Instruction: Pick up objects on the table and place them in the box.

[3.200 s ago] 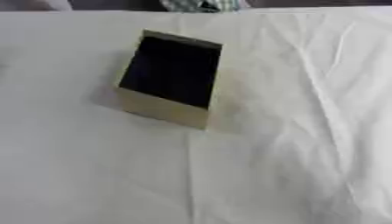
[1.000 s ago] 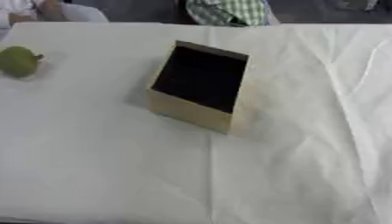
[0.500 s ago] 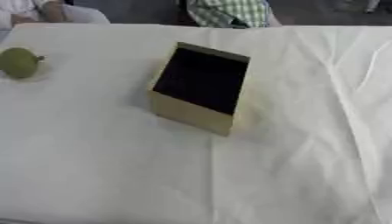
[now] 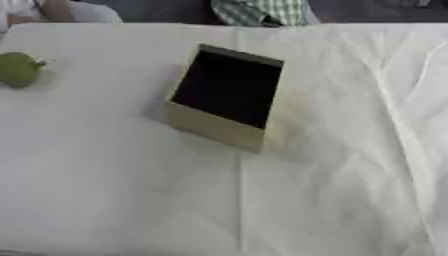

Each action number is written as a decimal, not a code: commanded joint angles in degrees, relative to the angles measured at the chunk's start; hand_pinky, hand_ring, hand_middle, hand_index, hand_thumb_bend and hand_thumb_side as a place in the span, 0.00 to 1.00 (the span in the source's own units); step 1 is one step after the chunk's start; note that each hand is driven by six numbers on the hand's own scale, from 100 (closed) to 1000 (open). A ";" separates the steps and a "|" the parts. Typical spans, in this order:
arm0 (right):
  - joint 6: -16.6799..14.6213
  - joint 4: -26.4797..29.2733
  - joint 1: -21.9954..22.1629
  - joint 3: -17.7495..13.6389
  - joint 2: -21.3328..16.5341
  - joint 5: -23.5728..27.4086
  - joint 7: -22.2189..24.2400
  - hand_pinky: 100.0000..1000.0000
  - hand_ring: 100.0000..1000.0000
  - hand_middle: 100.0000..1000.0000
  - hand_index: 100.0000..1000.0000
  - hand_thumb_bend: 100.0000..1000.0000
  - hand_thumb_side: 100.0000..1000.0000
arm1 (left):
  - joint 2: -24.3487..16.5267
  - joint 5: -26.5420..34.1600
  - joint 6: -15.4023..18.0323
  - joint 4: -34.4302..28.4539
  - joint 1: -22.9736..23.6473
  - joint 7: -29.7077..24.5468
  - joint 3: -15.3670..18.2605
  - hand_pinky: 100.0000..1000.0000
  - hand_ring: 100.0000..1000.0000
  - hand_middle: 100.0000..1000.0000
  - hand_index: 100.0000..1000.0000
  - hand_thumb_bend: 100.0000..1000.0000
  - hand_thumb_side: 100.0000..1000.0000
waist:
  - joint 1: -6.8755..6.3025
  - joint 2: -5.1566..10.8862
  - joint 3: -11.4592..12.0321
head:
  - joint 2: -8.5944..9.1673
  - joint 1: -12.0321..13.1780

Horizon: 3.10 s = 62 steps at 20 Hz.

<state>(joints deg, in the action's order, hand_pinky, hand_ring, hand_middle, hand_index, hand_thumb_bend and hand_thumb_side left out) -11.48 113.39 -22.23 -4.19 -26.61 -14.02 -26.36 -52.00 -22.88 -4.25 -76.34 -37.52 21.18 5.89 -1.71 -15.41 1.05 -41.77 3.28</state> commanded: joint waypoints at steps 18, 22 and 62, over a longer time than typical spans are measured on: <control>-0.05 1.20 -1.71 0.39 -2.19 -0.04 0.85 0.80 0.68 0.69 0.76 0.00 0.49 | -0.44 -23.76 0.39 32.13 -17.37 -21.77 -0.03 0.81 0.79 0.72 0.86 0.68 0.33 | -0.21 -0.77 -0.44 | 1.30 2.43; -0.03 1.20 -1.84 0.44 -2.13 0.00 0.91 0.80 0.68 0.69 0.76 0.00 0.49 | -0.01 -23.36 0.99 34.64 -17.21 -22.20 0.06 0.85 0.82 0.74 0.86 0.68 0.22 | -0.02 -1.07 -0.51 | 1.78 2.67; 0.11 1.20 -2.19 1.10 -1.94 0.38 1.80 0.80 0.68 0.68 0.75 0.00 0.50 | 2.94 -30.81 3.74 37.62 -19.58 -34.32 -0.46 0.91 0.87 0.79 0.89 0.54 0.00 | 0.10 -2.22 -0.82 | 3.05 4.10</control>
<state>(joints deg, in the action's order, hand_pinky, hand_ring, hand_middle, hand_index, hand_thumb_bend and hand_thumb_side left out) -11.29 113.39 -23.68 -2.92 -27.01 -13.96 -24.82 -47.50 -53.14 -0.73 -37.72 -55.87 -13.71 5.38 -1.62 -18.65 0.24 -39.52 7.08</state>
